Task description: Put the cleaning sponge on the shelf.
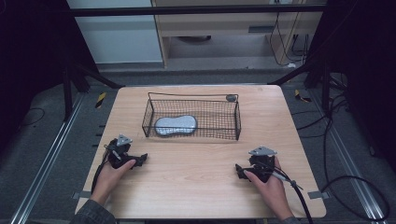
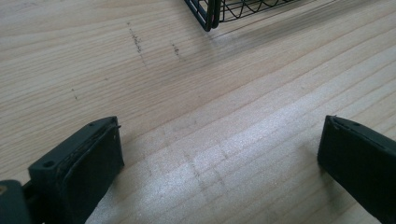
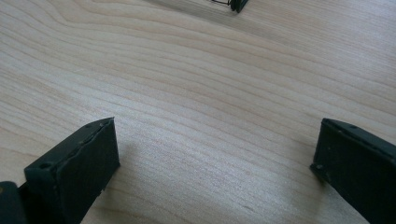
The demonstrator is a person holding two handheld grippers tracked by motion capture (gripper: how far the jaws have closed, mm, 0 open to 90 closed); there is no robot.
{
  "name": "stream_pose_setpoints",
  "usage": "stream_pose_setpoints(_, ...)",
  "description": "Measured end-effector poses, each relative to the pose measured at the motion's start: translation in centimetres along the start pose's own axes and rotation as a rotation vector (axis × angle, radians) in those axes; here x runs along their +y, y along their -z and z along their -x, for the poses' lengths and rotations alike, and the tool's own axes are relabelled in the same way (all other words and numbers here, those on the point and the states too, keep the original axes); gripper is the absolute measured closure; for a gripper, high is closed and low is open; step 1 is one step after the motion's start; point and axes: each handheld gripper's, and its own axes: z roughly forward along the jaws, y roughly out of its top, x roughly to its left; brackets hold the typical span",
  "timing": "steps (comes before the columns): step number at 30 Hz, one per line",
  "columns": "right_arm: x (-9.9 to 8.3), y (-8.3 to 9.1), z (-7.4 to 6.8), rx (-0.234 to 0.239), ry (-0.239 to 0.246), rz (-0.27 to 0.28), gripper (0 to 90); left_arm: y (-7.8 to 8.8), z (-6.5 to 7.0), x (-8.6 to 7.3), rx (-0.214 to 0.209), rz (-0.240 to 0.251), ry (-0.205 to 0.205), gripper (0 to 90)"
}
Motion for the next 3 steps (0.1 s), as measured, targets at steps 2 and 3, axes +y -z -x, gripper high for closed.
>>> stream_pose_setpoints(2, 0.01, 0.00, -0.03, -0.002, -0.003, -0.001, 0.3, 0.01, -0.02, 0.01, 0.000, -0.002, -0.002, 0.0)
stream_pose_setpoints(3, 0.04, -0.02, -0.06, -0.005, -0.007, -0.001, 0.3, 0.01, -0.03, 0.01, 0.000, -0.002, -0.003, 0.0)
